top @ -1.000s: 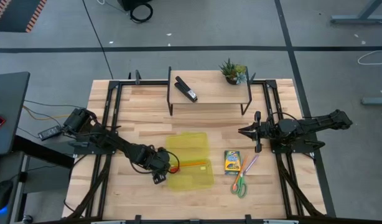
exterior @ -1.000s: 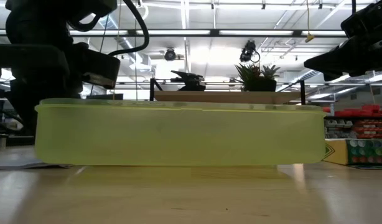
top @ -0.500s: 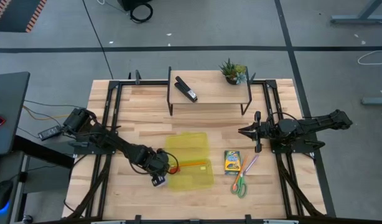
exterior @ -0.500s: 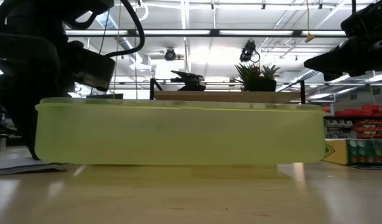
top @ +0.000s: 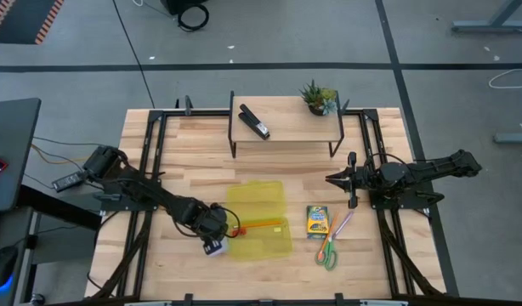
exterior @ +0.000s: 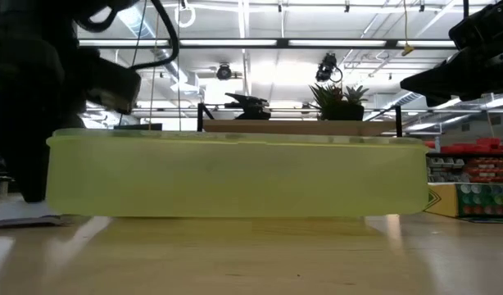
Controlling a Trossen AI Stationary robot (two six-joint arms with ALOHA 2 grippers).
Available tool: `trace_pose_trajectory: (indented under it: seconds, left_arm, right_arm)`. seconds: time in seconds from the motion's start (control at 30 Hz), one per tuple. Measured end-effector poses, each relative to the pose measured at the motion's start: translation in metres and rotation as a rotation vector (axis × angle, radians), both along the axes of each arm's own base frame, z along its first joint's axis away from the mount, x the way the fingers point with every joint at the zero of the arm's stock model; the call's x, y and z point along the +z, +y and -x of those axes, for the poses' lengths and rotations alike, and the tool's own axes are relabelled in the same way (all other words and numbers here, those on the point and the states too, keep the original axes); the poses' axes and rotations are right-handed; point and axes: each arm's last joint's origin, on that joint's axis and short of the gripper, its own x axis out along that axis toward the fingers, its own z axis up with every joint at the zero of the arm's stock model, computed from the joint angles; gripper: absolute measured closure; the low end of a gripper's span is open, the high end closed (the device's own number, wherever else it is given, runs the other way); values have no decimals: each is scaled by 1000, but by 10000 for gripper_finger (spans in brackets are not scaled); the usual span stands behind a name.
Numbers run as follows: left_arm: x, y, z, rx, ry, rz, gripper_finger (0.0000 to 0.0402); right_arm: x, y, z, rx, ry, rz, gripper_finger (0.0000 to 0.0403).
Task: Pack school essentials
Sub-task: Put the blue sticky note into the yellow supply box
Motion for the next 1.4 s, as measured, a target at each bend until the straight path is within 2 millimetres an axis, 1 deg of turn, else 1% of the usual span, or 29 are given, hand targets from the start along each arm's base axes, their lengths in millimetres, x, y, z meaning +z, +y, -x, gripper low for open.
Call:
trace_pose_trajectory:
  seconds: [0.33,0.67,0.83,0.93,1.03,1.1,1.17,1.23,1.33,1.4]
  left_arm:
    - [7,-2,2,-30,13,81,401]
    - [35,3,11,-34,-55,131,401]
    - [37,2,11,-27,-70,138,397]
    - [35,-1,9,-23,-92,126,370]
    - [35,0,8,-21,-109,97,322]
    - [35,-2,9,-74,-126,68,287]
    - [35,-6,10,-201,-153,40,253]
    - [35,-12,14,-375,-173,1,226]
    - [35,-20,19,-644,-222,-95,199]
    - [35,-22,21,-699,-234,-144,190]
  right_arm:
    - [0,0,0,0,0,0,361]
    - [0,0,0,0,1,0,361]
    - [0,0,0,0,0,0,361]
    - [0,0,0,0,0,0,361]
    - [0,0,0,0,0,0,361]
    - [0,0,0,0,0,0,361]
    - [0,0,0,0,0,0,361]
    - [0,0,0,0,0,0,361]
    - [0,0,0,0,0,0,361]
    - [0,0,0,0,0,0,361]
